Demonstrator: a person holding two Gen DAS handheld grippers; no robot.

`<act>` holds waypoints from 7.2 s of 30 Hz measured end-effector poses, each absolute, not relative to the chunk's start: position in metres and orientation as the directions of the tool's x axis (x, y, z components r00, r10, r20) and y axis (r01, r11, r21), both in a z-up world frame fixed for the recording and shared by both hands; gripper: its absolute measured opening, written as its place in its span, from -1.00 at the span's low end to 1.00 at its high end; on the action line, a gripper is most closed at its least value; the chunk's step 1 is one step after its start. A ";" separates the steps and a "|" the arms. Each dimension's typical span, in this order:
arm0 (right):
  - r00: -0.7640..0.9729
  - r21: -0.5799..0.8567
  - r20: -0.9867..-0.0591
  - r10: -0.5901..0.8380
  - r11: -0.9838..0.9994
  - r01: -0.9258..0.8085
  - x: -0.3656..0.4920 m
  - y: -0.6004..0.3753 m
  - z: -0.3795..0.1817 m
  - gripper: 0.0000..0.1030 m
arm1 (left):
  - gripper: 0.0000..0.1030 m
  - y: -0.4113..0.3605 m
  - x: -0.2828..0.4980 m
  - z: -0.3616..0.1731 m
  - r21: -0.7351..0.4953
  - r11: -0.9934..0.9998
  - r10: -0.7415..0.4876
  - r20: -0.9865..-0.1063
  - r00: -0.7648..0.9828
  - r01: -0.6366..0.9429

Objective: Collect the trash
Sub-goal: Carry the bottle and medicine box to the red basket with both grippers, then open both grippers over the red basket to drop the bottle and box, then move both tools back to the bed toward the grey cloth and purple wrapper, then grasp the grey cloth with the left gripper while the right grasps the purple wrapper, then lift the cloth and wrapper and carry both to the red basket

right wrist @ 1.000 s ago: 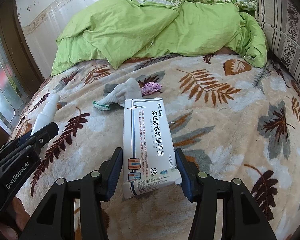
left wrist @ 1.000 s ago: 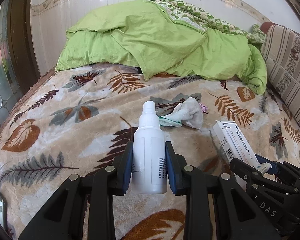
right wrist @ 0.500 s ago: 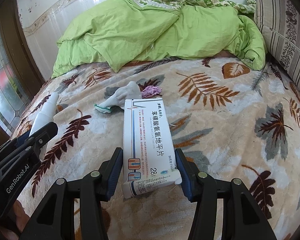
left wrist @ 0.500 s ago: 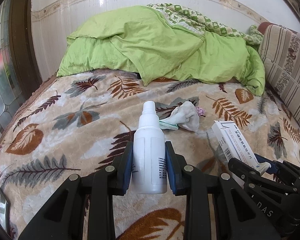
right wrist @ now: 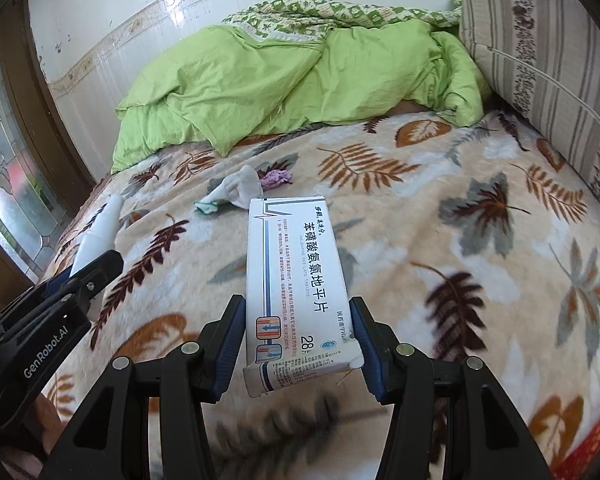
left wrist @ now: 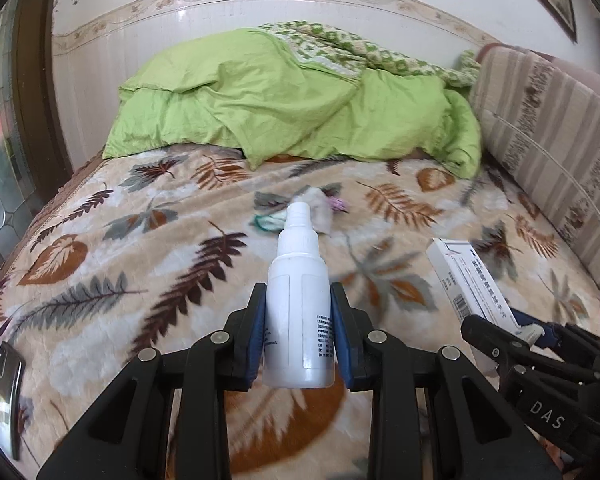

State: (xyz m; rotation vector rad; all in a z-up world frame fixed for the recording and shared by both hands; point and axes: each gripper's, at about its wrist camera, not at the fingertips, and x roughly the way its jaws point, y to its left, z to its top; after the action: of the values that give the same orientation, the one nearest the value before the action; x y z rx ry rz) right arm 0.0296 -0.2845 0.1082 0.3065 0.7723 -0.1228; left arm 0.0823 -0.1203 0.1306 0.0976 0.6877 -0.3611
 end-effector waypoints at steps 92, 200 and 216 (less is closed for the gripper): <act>0.673 0.399 -0.687 -0.274 0.631 0.665 -0.307 -0.535 0.138 0.12 | 0.10 -0.384 -0.137 0.160 -0.174 0.454 -0.689 -0.690 0.220 0.874; 0.763 0.380 -0.623 0.172 0.919 0.103 -0.038 -0.288 0.124 -0.63 | -0.66 -0.079 -0.010 0.157 -0.113 0.919 -0.360 -0.633 0.685 0.377; 0.733 0.426 -0.647 0.210 0.896 0.120 -0.038 -0.298 0.106 -0.63 | 0.22 -0.067 0.039 0.083 -0.093 0.942 -0.271 -0.781 0.563 0.323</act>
State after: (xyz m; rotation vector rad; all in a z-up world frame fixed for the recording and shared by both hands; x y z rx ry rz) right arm -0.0377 -0.2984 0.1058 0.4675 0.7536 0.0511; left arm 0.0394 -0.0665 0.0835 0.0630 0.9084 -0.3500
